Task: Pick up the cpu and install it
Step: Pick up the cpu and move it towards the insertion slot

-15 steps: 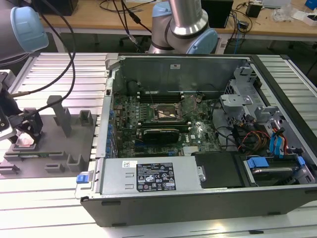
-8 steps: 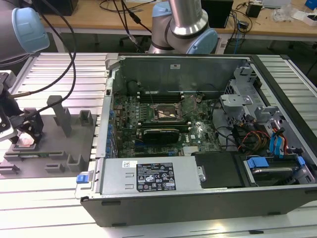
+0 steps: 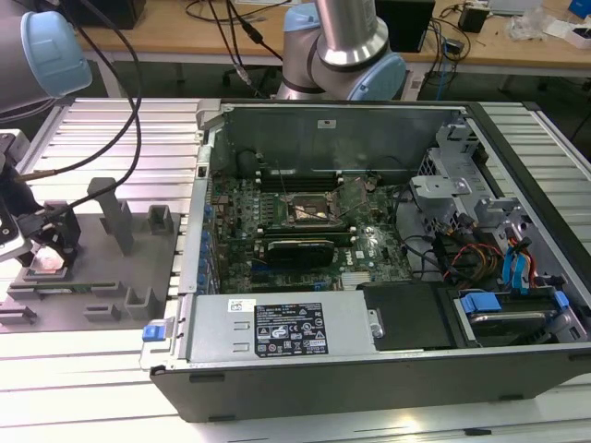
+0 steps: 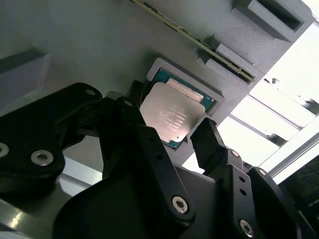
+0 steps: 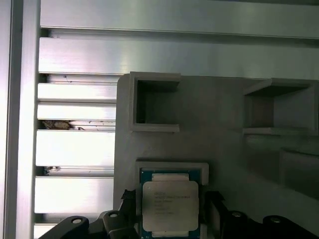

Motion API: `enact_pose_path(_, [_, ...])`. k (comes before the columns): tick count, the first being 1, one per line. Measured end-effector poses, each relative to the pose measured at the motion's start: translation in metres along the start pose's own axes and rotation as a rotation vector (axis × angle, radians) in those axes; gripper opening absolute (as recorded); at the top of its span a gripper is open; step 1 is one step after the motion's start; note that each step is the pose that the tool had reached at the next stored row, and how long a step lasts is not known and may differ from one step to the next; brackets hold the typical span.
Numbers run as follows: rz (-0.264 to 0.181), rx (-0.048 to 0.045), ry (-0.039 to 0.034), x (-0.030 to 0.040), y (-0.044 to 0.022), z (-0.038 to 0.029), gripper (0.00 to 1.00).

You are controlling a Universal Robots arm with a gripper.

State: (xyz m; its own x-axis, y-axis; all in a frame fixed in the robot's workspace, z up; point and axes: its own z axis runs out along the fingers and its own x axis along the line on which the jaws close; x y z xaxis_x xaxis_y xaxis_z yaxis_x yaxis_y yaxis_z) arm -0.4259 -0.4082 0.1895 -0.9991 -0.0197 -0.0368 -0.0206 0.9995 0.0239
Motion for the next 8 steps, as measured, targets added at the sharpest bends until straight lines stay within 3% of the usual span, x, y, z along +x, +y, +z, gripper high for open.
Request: enact_pose_path(8, [0.0,-0.0003,0.0038,-0.0007,0.0,0.0001,0.66])
